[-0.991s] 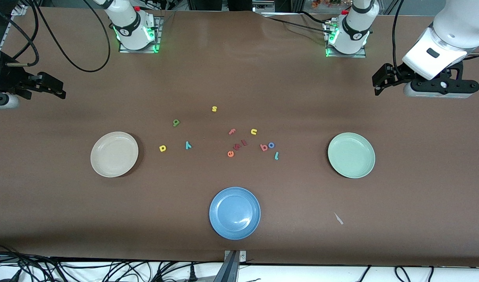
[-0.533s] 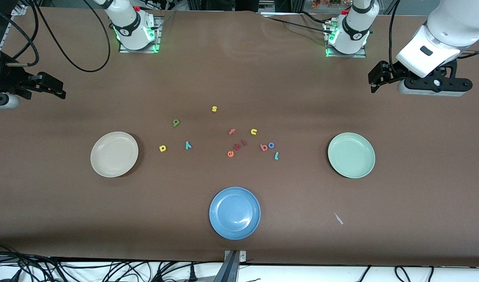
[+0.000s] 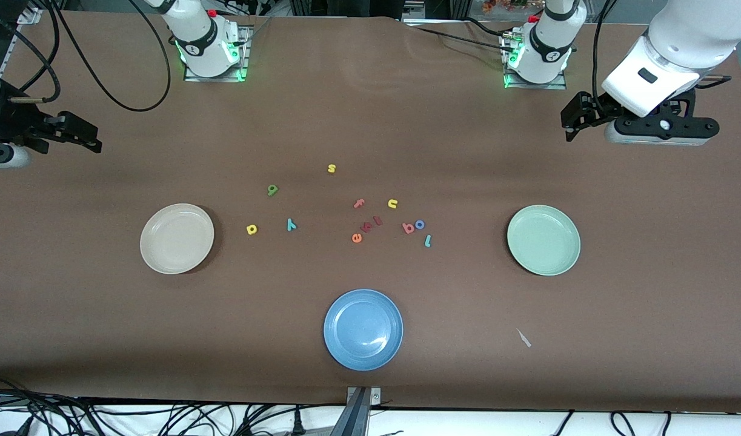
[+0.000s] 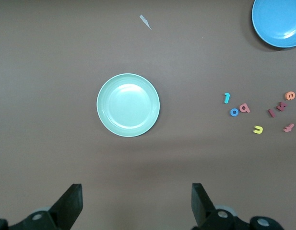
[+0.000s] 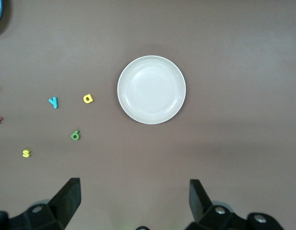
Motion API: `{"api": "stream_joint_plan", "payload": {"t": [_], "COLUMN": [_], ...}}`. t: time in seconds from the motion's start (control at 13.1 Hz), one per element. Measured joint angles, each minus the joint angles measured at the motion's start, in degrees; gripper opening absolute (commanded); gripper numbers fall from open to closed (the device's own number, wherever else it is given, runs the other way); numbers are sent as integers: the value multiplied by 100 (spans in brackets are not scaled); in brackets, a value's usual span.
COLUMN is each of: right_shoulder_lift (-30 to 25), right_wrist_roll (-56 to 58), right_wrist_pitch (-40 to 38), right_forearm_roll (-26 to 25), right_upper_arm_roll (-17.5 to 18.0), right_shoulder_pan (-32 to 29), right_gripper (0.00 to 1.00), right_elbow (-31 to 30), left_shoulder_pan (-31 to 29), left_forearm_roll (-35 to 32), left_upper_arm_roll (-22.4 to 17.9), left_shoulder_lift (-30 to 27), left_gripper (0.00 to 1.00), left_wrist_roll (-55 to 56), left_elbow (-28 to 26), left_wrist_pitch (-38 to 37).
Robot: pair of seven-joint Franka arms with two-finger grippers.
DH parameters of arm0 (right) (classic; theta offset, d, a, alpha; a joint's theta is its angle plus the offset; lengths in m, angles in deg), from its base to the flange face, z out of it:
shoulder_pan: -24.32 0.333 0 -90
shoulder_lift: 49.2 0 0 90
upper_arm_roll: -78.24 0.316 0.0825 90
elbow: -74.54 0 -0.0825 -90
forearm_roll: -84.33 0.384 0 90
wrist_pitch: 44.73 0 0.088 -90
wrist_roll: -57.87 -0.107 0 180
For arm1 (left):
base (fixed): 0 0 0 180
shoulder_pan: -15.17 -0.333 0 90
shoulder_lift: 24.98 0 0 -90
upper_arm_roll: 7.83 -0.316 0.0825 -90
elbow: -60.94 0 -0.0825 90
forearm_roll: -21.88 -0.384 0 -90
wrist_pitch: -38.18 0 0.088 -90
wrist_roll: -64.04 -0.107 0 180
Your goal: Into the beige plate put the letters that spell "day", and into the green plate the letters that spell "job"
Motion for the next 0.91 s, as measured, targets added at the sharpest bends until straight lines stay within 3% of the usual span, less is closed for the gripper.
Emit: {"api": "stream_joint_plan", "payload": {"t": [0.91], "right_shoulder_lift": [0], "right_wrist_roll": [0], "right_wrist_pitch": [0], "right_forearm_roll": [0], "right_upper_arm_roll": [0], "right_shoulder_pan": [0], "right_gripper": [100], "right_elbow": [0], "left_shoulder_pan": [-178], "left_forearm_roll": [0], "left_upper_arm_roll": [-31], "left_shoulder_lift": [17], "left_gripper": [100], "left_wrist_roll": [0], "left_elbow": [0], "left_wrist_pitch": [-27]}}
